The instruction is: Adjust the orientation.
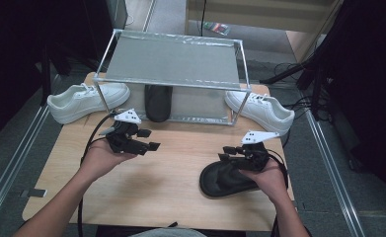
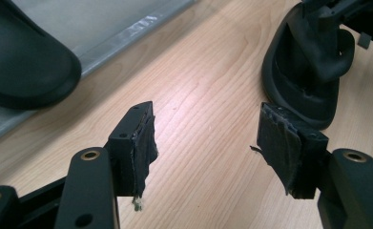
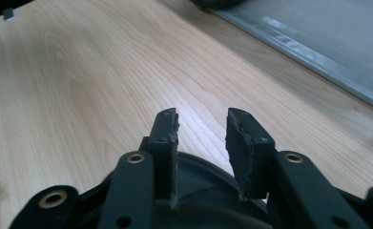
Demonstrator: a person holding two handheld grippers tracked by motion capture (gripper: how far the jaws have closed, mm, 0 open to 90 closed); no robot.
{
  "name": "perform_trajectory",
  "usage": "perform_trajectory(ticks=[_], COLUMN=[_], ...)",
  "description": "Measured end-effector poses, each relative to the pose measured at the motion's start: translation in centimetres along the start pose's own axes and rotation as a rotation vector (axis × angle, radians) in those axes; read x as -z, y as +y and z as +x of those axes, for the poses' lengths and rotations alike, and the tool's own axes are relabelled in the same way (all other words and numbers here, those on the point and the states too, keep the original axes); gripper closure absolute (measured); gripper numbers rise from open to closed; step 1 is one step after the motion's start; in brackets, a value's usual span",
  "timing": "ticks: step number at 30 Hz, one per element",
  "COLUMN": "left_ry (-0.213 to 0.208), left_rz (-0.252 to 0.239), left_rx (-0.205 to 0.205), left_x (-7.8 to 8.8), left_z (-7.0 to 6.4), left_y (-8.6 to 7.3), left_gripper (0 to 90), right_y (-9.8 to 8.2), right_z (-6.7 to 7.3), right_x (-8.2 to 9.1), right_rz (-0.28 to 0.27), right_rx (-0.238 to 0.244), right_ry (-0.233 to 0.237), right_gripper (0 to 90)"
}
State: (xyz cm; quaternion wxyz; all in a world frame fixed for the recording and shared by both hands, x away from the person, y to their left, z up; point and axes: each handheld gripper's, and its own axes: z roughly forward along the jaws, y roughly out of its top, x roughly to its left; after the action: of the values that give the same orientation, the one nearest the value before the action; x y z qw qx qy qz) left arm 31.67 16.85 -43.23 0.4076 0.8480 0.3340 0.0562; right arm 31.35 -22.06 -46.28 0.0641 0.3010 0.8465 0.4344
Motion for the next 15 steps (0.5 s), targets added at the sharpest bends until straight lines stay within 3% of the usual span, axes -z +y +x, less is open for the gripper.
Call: perform_trajectory(ticks=[4,9,15], left_ry=[-0.014,-0.030,-0.026], left_rz=[0.006,-0.009,-0.007], left_rx=[-0.017,-0.002,-0.032], left_x=[-0.6,-1.2,-2.0], left_z=[0.1,0.5,0.4], left_y=[0.1,0.5,1.1], left_gripper=[38.6,38.7,38.9], right_y=[-0.7,-1.9,-3.1], right_z=[-0.3,-0.4,0.0], right_x=[0.4,0.7,1.2], right_rz=[0.012,0.062,0.098], right_rx=[-0.029,-0.058,-0.046], right_ry=[-0.006,-0.010,-0.008], right_gripper=[79.1,89.4,90.0])
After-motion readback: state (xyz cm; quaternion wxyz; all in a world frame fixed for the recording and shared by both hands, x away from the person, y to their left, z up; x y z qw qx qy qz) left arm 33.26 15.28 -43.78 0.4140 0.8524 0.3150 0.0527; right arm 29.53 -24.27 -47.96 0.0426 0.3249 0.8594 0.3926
